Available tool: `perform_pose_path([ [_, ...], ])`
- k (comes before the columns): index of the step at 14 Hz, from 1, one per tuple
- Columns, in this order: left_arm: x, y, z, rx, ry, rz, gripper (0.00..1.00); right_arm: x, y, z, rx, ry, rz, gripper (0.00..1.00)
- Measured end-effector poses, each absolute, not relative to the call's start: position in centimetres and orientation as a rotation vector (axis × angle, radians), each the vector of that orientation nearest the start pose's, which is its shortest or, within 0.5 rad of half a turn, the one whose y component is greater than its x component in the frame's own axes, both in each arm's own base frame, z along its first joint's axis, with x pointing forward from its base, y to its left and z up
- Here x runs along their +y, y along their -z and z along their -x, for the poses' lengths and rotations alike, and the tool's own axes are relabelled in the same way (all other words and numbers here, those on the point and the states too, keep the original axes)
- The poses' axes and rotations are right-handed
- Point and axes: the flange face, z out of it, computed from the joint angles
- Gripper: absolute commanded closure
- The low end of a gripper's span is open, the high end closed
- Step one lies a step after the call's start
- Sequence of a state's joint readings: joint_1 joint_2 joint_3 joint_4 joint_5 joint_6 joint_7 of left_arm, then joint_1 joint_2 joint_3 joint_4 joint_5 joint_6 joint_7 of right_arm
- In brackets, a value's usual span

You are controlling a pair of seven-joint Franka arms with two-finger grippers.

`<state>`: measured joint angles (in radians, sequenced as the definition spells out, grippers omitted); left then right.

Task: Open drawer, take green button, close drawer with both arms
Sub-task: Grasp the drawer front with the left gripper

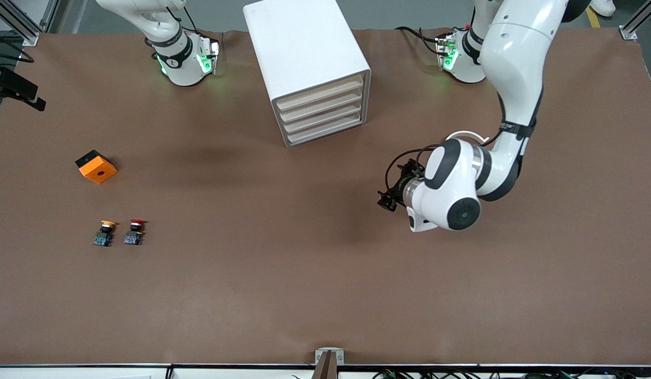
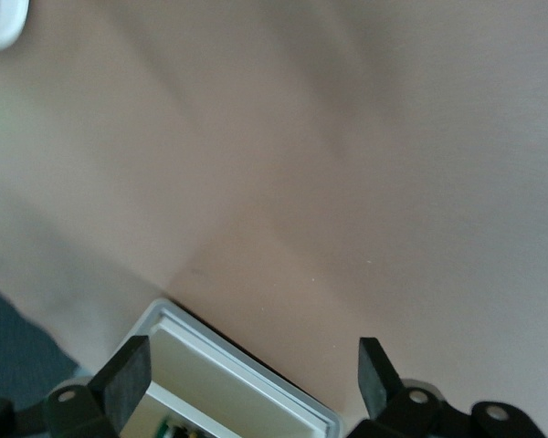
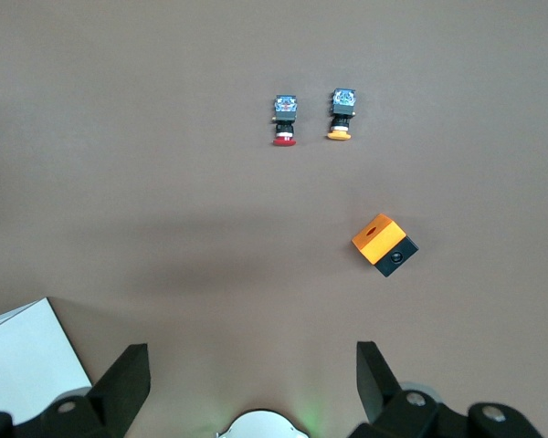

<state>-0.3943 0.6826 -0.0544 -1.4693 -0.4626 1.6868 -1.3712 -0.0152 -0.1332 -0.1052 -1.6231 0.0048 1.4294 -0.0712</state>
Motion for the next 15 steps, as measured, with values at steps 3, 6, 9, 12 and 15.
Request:
perform_pose_path([
  [3, -33.5, -22.7, -57.2, -1.707, -1.115, 2.185, 0.00, -6.4, -65.8, -49.3, 0.076, -0.092, 3.115, 0.00],
  [6, -34.4, -19.8, -55.4, -1.757, -1.220, 1.928, 0.00, -6.4, -65.8, -49.3, 0.077, -0.093, 3.114, 0.00],
  [9, -35.4, -17.3, -53.5, -1.739, -1.299, 1.744, 0.00, -6.4, -65.8, -49.3, 0.077, -0.093, 3.114, 0.00],
  [12, -36.6, -15.4, -51.5, -1.695, -1.369, 1.590, 0.00, -6.4, -65.8, -49.3, 0.077, -0.093, 3.114, 0.00],
  [15, -38.6, -14.2, -49.1, -1.649, -1.353, 1.480, 0.00, -6.5, -65.8, -49.3, 0.077, -0.093, 3.114, 0.00],
])
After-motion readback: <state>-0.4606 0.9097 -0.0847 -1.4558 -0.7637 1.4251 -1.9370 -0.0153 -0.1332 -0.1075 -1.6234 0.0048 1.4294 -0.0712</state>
